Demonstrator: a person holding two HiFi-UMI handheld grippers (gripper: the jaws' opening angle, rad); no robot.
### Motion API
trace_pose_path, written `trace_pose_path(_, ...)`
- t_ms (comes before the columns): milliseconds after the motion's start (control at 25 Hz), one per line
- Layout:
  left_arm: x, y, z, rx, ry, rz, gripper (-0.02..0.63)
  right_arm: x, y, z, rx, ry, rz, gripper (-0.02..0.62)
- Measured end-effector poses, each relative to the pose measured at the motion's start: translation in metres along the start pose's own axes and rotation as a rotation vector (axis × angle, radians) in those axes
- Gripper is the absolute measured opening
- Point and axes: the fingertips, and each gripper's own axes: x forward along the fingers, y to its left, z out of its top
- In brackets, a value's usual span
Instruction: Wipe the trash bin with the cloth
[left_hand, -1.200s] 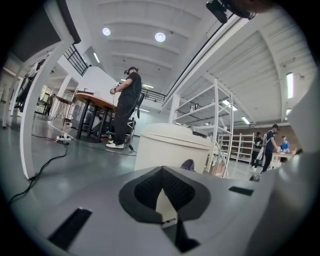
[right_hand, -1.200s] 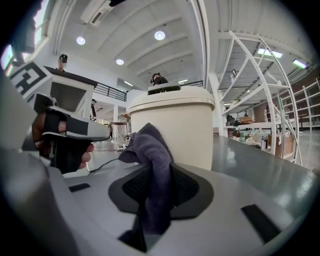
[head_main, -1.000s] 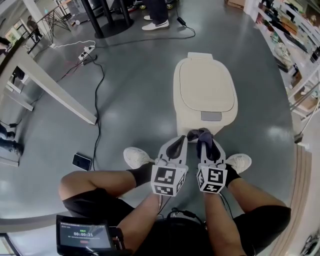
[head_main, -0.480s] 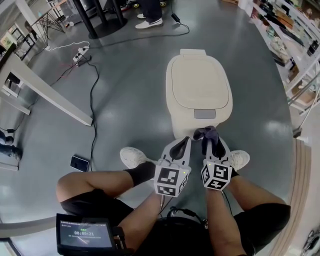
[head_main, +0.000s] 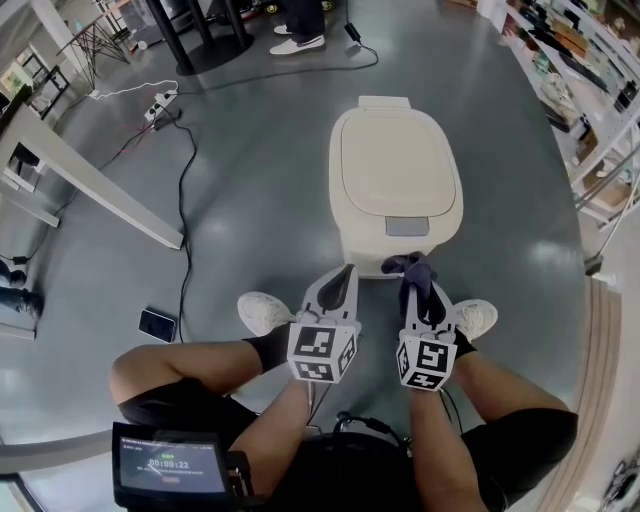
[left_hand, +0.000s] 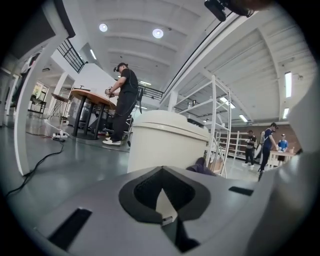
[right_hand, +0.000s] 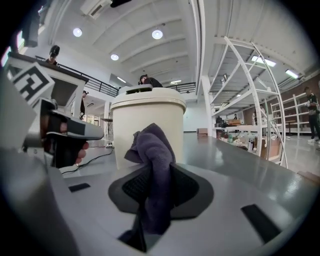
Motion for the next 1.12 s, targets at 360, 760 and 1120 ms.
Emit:
trace_pose_path(360, -0.021, 0.068, -0.023, -0.059, 0.053, 0.165, -0.003, -0.001, 0.075, -0.044, -0.052, 0.101, 0.186, 0.091)
trace_pose_path(760, -0.020, 0.093, -0.040, -0.062, 0.089, 0.205, -0.003, 0.037, 0.123, -0.078, -0.082, 0.174, 0.304, 0.091)
trace_pose_path(1120, -0.014, 0.090, -0.039, -0.062, 0.105, 0.216, -0.003, 0.046, 0.125, -0.077, -0.046, 0.188, 0.281, 0.091)
